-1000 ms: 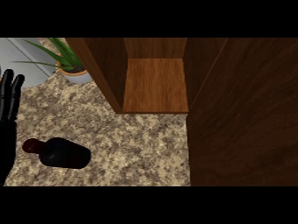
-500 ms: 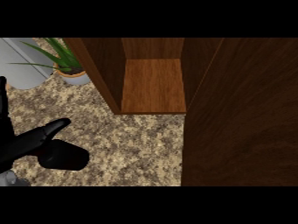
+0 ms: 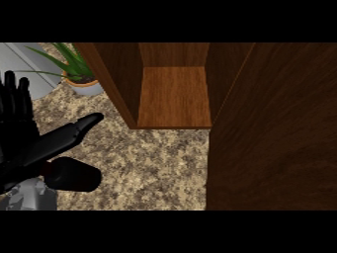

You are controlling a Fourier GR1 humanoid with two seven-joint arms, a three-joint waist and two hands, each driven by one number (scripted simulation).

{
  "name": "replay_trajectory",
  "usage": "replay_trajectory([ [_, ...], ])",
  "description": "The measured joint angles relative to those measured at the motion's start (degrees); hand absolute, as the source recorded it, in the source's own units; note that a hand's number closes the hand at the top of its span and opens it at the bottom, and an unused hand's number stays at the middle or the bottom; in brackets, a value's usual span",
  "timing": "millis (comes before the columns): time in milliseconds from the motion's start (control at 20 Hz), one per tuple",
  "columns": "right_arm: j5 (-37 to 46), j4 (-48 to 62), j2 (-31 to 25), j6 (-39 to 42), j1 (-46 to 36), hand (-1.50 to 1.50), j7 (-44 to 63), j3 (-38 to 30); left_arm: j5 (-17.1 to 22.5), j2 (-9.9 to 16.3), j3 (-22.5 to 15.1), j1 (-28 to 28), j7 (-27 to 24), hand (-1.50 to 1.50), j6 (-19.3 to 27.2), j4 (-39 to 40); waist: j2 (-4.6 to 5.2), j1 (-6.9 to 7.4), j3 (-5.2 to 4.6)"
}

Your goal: Pick up the wine, place it into the cabinet and close the cabinet

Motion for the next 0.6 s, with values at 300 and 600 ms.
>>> replay_trajectory([
  [300, -0.6, -1.8, 0.6, 0.6, -0.6, -1.5, 2.8, -1.2, -3.4, -0.1, -3.7, -1.4, 2.2, -1.5, 4.3, 0.6, 0.01, 0.14, 0.0],
  [600, -1.2, -1.5, 1.0, 1.5, -2.3, -1.5, 4.6, -2.3, -4.3, 0.1, -4.1, -0.7, 2.6, -1.5, 4.7, 0.2, 0.02, 0.21, 0.0],
])
